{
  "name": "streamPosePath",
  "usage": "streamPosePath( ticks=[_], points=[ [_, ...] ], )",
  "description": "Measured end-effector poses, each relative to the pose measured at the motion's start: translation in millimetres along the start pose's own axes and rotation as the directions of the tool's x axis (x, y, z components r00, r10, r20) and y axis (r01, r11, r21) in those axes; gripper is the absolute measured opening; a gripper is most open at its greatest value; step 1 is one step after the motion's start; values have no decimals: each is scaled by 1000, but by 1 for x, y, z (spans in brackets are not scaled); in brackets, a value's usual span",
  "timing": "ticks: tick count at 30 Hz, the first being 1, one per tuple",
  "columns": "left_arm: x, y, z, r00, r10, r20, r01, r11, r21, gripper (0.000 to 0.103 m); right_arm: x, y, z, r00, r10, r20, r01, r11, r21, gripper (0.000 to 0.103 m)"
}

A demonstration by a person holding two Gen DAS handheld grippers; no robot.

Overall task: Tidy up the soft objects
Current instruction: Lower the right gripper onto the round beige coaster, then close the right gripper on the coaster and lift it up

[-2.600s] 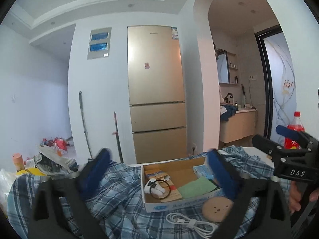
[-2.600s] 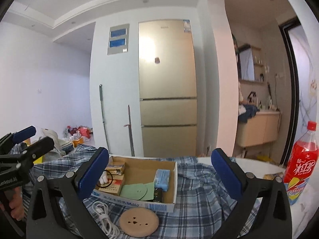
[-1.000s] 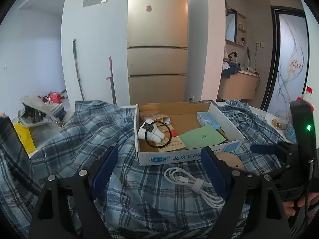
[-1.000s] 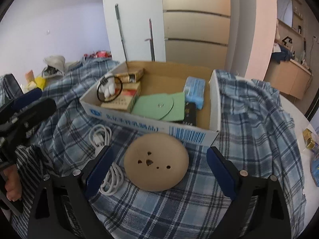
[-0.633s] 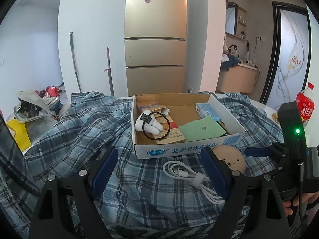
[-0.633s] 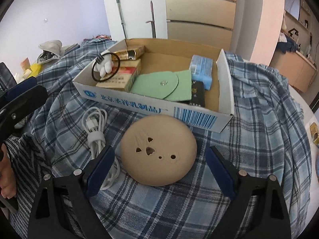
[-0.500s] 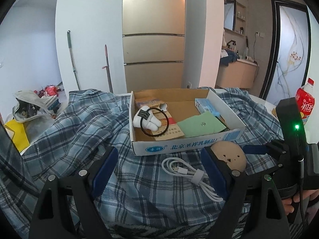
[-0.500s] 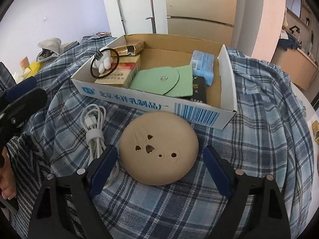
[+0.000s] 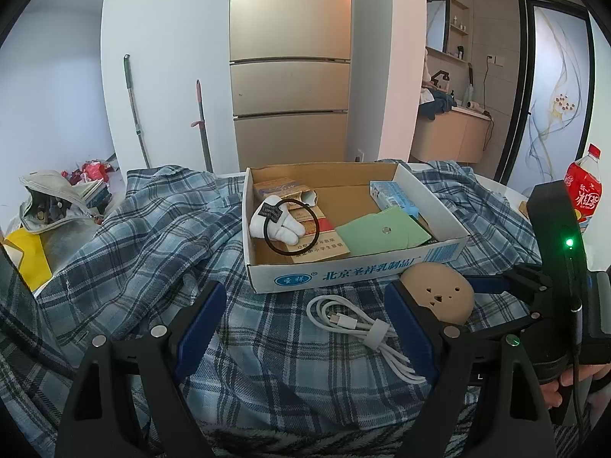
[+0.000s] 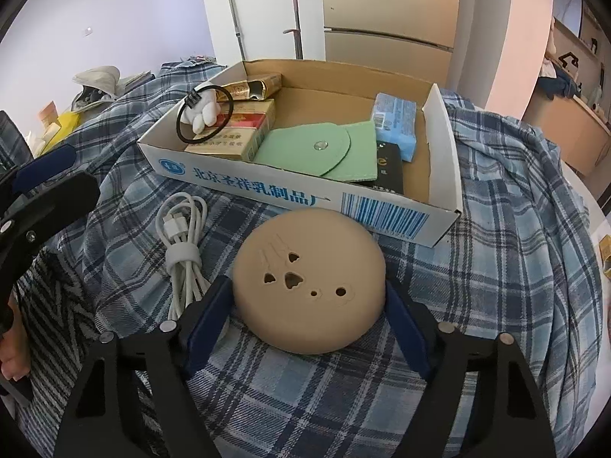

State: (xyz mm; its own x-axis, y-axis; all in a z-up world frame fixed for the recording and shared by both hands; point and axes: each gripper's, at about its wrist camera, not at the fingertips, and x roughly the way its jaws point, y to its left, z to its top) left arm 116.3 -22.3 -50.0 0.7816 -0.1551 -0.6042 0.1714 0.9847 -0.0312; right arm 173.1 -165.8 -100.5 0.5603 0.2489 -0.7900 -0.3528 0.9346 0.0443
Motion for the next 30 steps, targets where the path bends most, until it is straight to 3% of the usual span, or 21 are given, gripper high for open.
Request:
streamPosePath(
  ticks=[5,11,15,17,30],
  points=[
    [0,-1,1,1000,-6,-4,6,1000,5,87,-6,0,0,1000,-1,22,1,1000,-3,75],
    [0,-2,0,1000,-7,-7,7,1000,3,87,-4,-6,-2,998,58,-32,-57,998,16,80],
    [0,-1,1,1000,0,-1,0,1000,-4,87,-16,-8,5,1000,8,19,-8,1000,17,85],
    [0,-1,0,1000,1,-1,-1,1000,-6,87,-14,-5,11,1000,-21,6,21,1000,-2,85],
    [2,2,0,1000,-2,-13,2,1000,-7,87,15,-2,10,995,-9,-101,10,1000,17,87]
  ],
)
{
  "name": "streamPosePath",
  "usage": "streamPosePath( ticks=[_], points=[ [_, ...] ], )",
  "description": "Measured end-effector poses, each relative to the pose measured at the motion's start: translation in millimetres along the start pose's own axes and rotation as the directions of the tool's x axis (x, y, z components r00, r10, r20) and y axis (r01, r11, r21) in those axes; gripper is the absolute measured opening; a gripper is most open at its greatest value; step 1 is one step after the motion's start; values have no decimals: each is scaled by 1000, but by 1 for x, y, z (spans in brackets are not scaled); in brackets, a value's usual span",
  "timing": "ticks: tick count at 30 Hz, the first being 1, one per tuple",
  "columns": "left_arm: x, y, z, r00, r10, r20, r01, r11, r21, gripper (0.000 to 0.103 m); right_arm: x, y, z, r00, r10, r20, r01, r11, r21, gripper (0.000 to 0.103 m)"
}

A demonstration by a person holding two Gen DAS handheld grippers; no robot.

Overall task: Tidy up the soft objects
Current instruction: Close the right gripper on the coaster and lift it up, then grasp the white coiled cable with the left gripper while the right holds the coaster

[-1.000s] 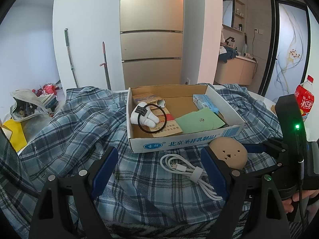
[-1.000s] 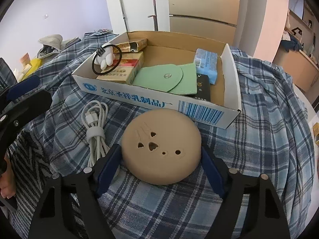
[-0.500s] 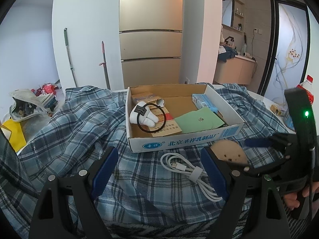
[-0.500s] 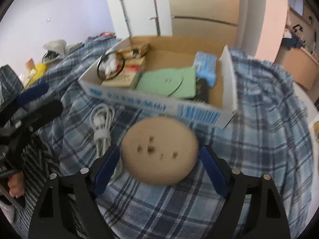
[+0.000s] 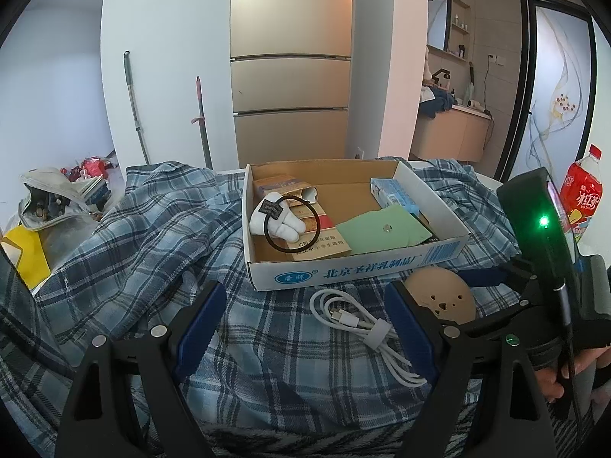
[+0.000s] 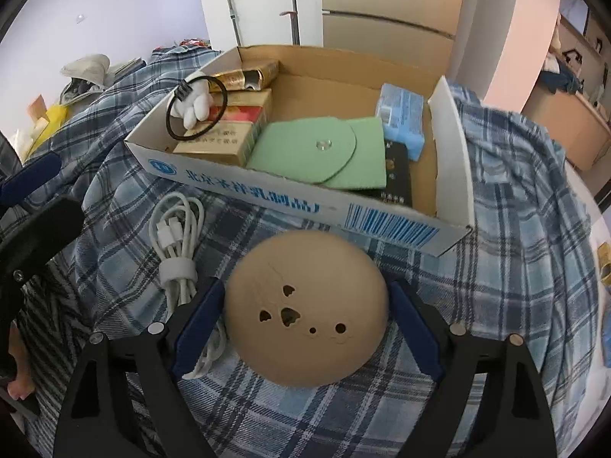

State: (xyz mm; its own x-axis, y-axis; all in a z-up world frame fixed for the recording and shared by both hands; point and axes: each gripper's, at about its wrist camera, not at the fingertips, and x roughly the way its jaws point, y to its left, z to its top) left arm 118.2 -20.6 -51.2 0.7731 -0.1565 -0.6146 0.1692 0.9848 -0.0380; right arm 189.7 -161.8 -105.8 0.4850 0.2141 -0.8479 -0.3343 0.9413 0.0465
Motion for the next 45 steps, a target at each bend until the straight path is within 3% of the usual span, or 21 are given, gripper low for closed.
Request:
streamPosePath(
  ticks=[5,9,14,18,21,25,26,31,34,36,45],
  points=[
    [1,-1,0,1000,-3,-8,3,1000,0,87,-6,3,-1,1000,-6,19,7,999,-42,79],
    [1,-3,-1,1000,-6,-9,6,1000,7,87,-29,2,-9,994,-33,100,38,998,-50,79],
    [2,-4,0,1000,-10,-15,11,1000,14,87,-55,-11,-18,983,-27,184,25,1000,14,79],
    [6,-4,-1,999,-4,-38,5,1000,19,85,-69,-21,-23,959,-56,279,39,997,66,79],
    [10,-5,-1,997,-11,-76,13,1000,26,84,-72,-27,-23,953,-58,298,27,994,105,79],
    [8,-25,-2,993,43,-109,-30,992,121,83,-71,-29,-22,950,-65,305,28,992,125,79],
    [9,-28,-2,992,47,-119,-31,991,131,79,-70,-28,-22,951,-64,302,27,992,126,79],
    [20,-39,4,974,3,-228,16,997,82,66,-76,-34,-26,941,-65,331,14,988,156,79],
    [35,-42,7,951,-33,-307,41,999,20,61,-76,-37,-26,942,-65,330,8,985,172,79],
    [45,-41,9,935,-54,-352,46,998,-31,53,-76,-37,-26,942,-64,330,7,985,172,79],
    [67,-52,6,910,-16,-414,6,1000,-26,51,-76,-38,-27,942,-66,328,7,984,177,79]
  ],
)
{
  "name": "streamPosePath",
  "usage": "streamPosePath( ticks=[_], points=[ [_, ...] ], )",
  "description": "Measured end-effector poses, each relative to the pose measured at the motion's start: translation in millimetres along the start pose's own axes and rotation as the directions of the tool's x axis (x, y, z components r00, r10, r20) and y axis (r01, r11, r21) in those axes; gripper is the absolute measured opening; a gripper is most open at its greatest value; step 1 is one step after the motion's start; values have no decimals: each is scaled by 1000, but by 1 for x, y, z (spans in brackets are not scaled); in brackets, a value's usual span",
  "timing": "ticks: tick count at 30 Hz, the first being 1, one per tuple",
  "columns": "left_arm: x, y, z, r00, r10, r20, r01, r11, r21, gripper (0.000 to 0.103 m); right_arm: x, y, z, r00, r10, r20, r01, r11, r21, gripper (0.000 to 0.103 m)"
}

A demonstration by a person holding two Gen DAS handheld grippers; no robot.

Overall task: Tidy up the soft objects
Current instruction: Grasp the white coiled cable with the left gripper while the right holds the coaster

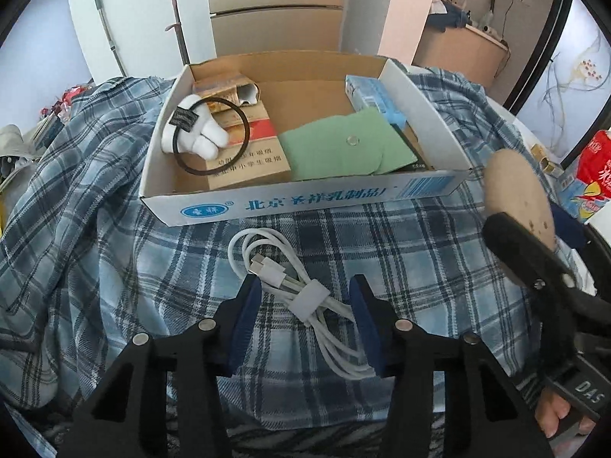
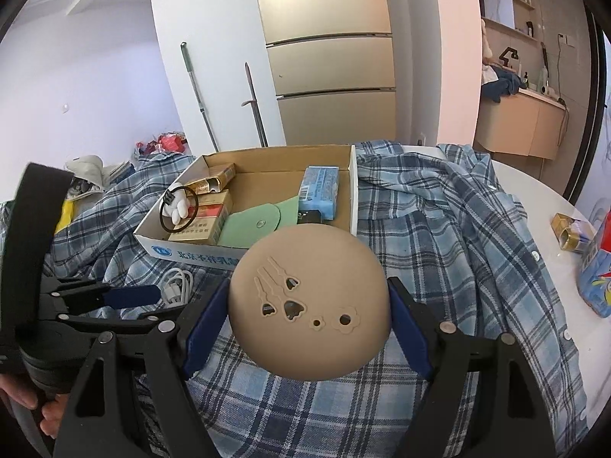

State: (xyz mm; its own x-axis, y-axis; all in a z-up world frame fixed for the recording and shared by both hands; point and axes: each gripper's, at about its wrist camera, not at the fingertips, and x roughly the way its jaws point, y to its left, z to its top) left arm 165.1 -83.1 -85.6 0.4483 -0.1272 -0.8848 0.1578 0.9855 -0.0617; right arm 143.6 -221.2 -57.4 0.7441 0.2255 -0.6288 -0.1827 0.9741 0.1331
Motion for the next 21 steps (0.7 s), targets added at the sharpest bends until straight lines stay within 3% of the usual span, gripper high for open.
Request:
streamPosePath(
  ticks=[8,9,12,21],
  points=[
    [7,-1,0,1000,25,0,-25,1000,-2,49,1,0,0,1000,3,-11,-3,1000,1,79],
    [6,-1,1,1000,30,3,-30,1000,-5,39,1,0,0,1000,2,-12,-2,1000,3,79],
    [-2,0,-1,999,37,17,-37,999,17,22,2,-1,0,1000,3,-15,-3,1000,6,79],
    [-34,-1,-2,994,67,82,-74,994,78,21,4,-2,-1,1000,12,-25,-11,1000,10,79]
  ],
)
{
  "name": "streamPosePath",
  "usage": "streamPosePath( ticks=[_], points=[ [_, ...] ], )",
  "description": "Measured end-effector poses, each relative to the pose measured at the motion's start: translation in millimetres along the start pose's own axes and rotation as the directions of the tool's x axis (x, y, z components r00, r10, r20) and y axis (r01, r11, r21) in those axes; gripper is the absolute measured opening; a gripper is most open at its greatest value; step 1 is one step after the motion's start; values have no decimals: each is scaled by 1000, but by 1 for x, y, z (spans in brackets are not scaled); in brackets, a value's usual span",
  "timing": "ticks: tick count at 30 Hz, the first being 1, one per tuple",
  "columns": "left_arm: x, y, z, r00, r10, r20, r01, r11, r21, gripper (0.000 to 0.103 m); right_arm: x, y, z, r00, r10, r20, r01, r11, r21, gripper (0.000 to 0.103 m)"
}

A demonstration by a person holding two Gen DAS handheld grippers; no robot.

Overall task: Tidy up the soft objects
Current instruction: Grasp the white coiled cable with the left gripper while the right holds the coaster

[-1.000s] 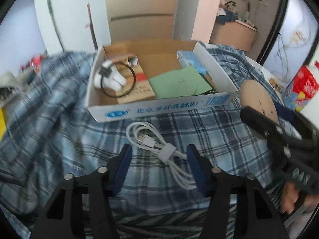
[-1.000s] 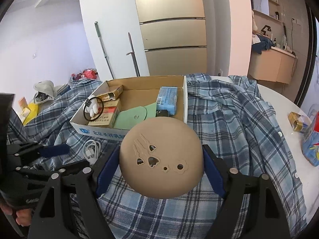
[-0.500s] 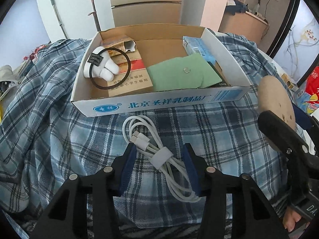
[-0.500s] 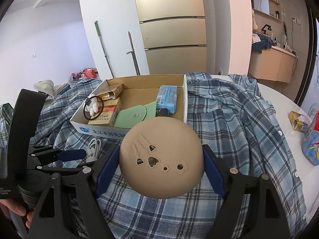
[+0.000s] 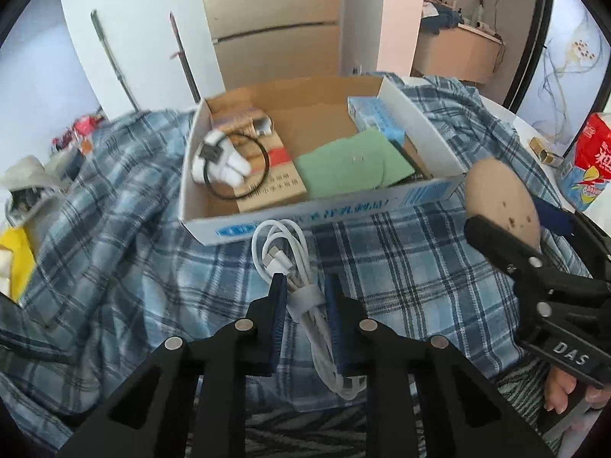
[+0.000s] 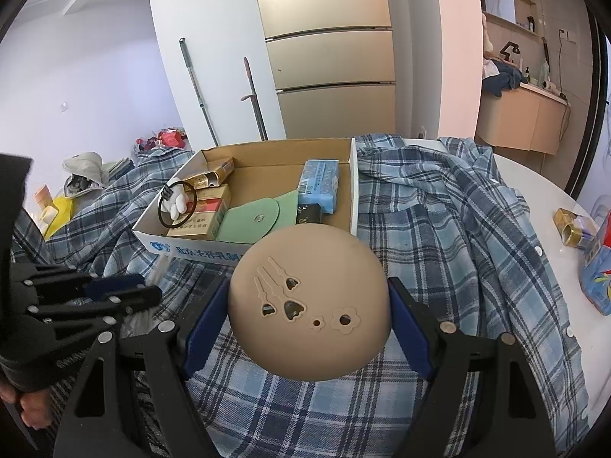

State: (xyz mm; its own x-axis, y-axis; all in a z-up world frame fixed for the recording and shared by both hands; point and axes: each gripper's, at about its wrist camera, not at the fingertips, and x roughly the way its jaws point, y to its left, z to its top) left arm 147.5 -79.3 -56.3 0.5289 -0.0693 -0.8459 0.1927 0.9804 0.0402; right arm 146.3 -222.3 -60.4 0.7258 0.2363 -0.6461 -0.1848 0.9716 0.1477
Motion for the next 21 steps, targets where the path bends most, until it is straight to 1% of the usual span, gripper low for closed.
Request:
streamPosePath(
  ticks=[3,7,10,11,14,16,19,20,21],
  points=[
    [-5,1,0,1000,-23,-3,23,1000,9,21,-1,-1,0,1000,1,3,-1,1000,6,79],
    [-5,-8,-5,999,-42,-10,43,997,70,21,-1,-2,0,1000,1,1,-1,1000,12,79],
    [0,-15,-11,997,-68,-44,73,990,119,22,0,-1,0,1000,1,-1,-1,1000,8,80],
    [3,-16,-13,996,-74,-58,80,990,117,22,0,-2,0,1000,1,-3,0,1000,6,80],
    [15,-10,-15,989,-99,-108,106,993,59,22,1,-2,0,1000,2,-7,-2,1000,7,80],
    [18,-7,-16,987,-106,-117,112,993,41,23,1,-2,0,1000,2,-6,-2,1000,9,80],
    [19,-4,-14,985,-110,-130,113,993,17,31,3,-2,0,1000,4,-10,-4,1000,11,80],
    [20,-3,-14,984,-109,-139,111,994,9,41,3,-1,0,1000,5,-12,-5,1000,11,80],
    [21,-3,-14,984,-103,-148,105,995,1,58,3,-1,0,1000,5,-13,-5,1000,10,80]
  ],
)
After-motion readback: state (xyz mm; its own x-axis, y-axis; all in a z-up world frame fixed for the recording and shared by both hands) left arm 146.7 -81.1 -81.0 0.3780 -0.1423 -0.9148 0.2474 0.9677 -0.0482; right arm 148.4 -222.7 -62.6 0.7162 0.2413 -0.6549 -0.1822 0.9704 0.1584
